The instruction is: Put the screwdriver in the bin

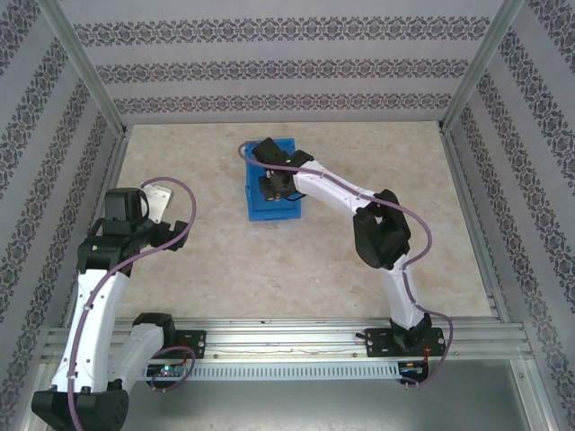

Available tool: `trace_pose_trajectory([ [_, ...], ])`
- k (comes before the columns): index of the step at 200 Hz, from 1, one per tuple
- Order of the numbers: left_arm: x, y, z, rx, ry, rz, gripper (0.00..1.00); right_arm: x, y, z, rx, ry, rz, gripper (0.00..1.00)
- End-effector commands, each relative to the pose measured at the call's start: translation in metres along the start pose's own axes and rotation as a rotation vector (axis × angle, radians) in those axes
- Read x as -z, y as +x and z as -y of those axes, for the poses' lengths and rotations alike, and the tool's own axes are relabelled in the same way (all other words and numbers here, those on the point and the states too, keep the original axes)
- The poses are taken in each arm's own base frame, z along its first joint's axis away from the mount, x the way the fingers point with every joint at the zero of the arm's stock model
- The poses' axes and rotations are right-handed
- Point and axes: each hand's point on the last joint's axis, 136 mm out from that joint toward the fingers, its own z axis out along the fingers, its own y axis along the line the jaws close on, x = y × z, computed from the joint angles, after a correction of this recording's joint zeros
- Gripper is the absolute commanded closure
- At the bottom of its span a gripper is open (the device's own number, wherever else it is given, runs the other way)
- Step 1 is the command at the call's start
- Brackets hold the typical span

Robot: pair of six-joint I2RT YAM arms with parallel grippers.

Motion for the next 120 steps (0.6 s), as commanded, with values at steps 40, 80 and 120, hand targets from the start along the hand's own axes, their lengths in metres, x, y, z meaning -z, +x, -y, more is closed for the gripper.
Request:
trace_pose_trajectory([
  [40,0.002,0.007,0.008,-0.027,0.033,-0.014,0.01,-0.033,0.001,-0.003,-0.009,-0.02,-0.044,0.82],
  [80,0.0,0.007,0.009,-0.021,0.037,-0.015,0.01,-0.049,0.001,-0.002,-0.016,-0.014,-0.063,0.8],
  [120,-0.003,0.01,0.009,-0.028,0.038,-0.024,0.01,-0.061,0.006,0.004,-0.034,-0.012,-0.095,0.79],
])
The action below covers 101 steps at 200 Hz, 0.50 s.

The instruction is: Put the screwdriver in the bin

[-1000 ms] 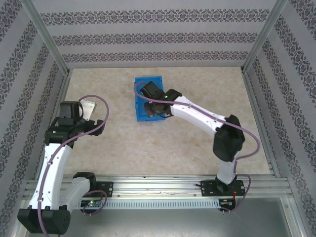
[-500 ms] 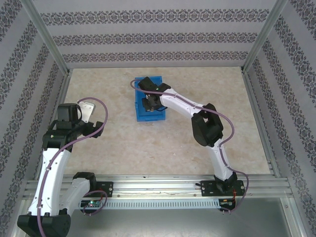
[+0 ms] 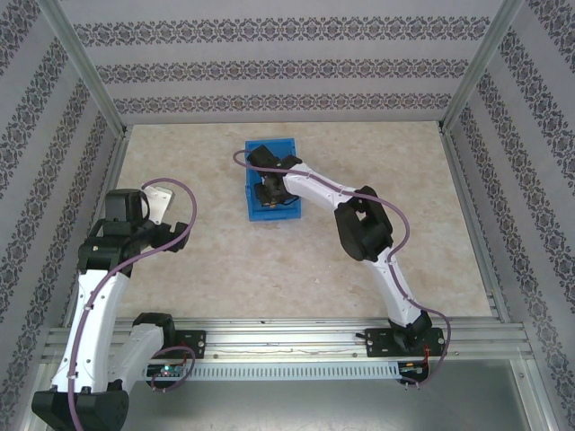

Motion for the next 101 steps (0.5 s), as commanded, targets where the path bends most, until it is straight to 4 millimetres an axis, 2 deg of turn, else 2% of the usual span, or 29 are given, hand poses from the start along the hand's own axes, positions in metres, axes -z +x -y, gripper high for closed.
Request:
trace_pose_trajectory([
  [1,-0.002,0.006,0.007,-0.028,0.025,-0.016,0.01,-0.006,-0.003,0.007,-0.026,-0.002,-0.017,0.79],
  [62,-0.007,0.009,0.01,-0.028,0.043,-0.025,0.01,-0.011,0.004,0.014,-0.033,0.015,-0.042,0.72],
  [101,-0.011,0.016,0.01,-0.033,0.043,-0.056,0.01,-0.001,0.001,0.015,-0.027,0.017,-0.027,0.66],
])
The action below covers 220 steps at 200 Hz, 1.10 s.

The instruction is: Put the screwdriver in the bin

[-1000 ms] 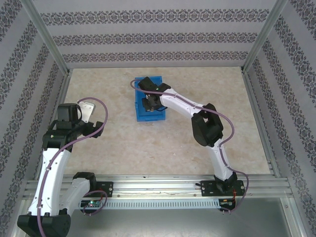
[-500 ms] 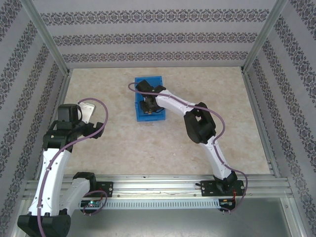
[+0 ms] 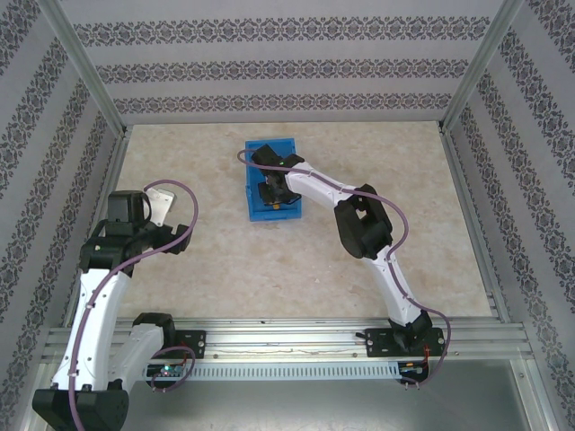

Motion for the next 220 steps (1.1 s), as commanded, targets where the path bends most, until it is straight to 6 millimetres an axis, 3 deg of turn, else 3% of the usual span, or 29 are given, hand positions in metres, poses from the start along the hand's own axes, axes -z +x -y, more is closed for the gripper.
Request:
trace_pose_trajectory([
  [1,-0.005,0.009,0.006,-0.032,0.022,-0.033,0.01,0.008,-0.002,0.005,-0.009,0.006,-0.003,0.66],
  [25,-0.005,0.009,0.004,-0.037,0.011,-0.032,0.01,0.02,-0.005,0.005,-0.009,0.009,0.018,0.63],
  [58,-0.004,0.003,0.002,-0.033,0.007,-0.025,0.01,0.056,-0.018,0.006,-0.012,0.009,0.083,0.59],
  [99,-0.005,-0.005,-0.001,-0.015,0.006,-0.026,0.01,0.12,-0.034,0.005,-0.005,-0.019,0.193,0.57],
  [134,-0.007,-0.013,-0.004,0.021,-0.001,-0.023,0.01,0.18,-0.035,-0.001,0.01,-0.062,0.303,0.54],
  [169,-0.014,-0.017,-0.007,0.063,-0.005,-0.033,0.01,0.232,-0.014,0.006,0.027,-0.087,0.436,0.49],
  [201,-0.022,-0.02,-0.013,0.149,-0.043,-0.007,0.01,0.265,0.02,0.026,0.036,-0.129,0.558,0.47],
  [211,-0.025,-0.021,-0.016,0.186,-0.059,0.008,0.01,0.274,0.03,0.036,0.029,-0.122,0.614,0.39],
  [220,-0.028,-0.021,-0.015,0.206,-0.053,0.013,0.01,0.278,0.04,0.049,0.005,-0.103,0.662,0.27],
])
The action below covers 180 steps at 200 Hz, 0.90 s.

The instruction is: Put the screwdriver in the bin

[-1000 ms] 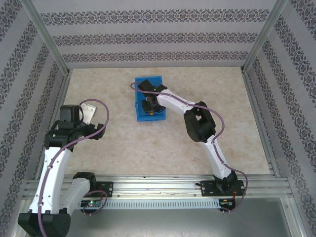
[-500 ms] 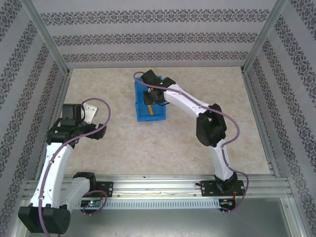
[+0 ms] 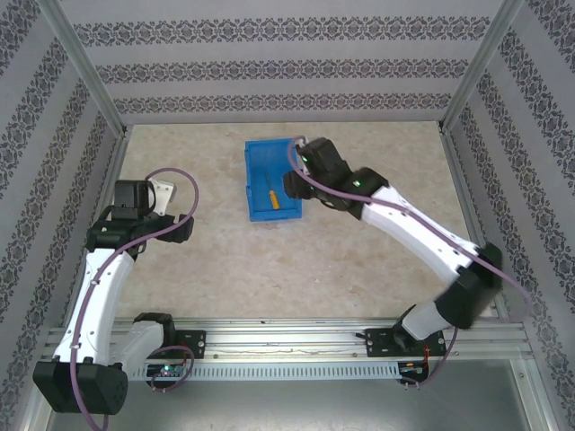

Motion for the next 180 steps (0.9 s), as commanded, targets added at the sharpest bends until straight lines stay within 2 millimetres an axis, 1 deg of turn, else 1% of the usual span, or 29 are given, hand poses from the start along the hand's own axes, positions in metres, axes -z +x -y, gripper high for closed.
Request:
trace_pose_trajectory([
  [1,-0.006,-0.009,-0.004,0.097,-0.027,0.051,0.01,0.029,-0.006,0.018,-0.002,0.029,0.18,0.25],
  [9,-0.009,-0.009,-0.002,0.108,-0.02,0.055,0.01,0.038,-0.001,0.027,0.0,0.041,0.219,0.23],
  [35,-0.018,-0.01,-0.007,0.162,-0.042,0.078,0.01,0.057,0.034,0.062,0.018,0.11,0.258,0.15],
  [41,-0.021,-0.008,-0.009,0.184,-0.057,0.075,0.01,0.06,0.041,0.068,0.019,0.119,0.259,0.14],
  [46,-0.024,-0.006,-0.011,0.208,-0.07,0.073,0.01,0.063,0.047,0.073,0.014,0.128,0.262,0.11],
  [52,-0.027,-0.003,-0.012,0.231,-0.078,0.07,0.01,0.066,0.053,0.078,0.005,0.137,0.266,0.1],
  [65,-0.035,0.001,-0.012,0.253,-0.078,0.079,0.01,0.073,0.064,0.087,-0.007,0.139,0.278,0.06],
  [78,-0.043,0.004,-0.015,0.271,-0.097,0.107,0.01,0.076,0.073,0.09,-0.009,0.124,0.312,0.07],
  [88,-0.049,0.002,-0.017,0.276,-0.108,0.141,0.01,0.08,0.078,0.093,-0.012,0.112,0.336,0.02],
  [101,-0.057,-0.001,-0.021,0.276,-0.126,0.188,0.01,0.084,0.079,0.099,-0.014,0.119,0.37,0.02],
  [119,-0.07,-0.005,-0.024,0.277,-0.14,0.232,0.01,0.086,0.079,0.116,-0.036,0.178,0.389,0.02],
  [147,-0.087,-0.013,-0.029,0.271,-0.162,0.287,0.01,0.079,0.072,0.139,-0.039,0.264,0.374,0.02],
  [162,-0.087,-0.023,-0.032,0.259,-0.176,0.335,0.01,0.074,0.066,0.148,-0.019,0.295,0.357,0.02],
  [180,-0.074,-0.04,-0.037,0.244,-0.193,0.421,0.01,0.07,0.059,0.163,-0.008,0.345,0.36,0.02],
])
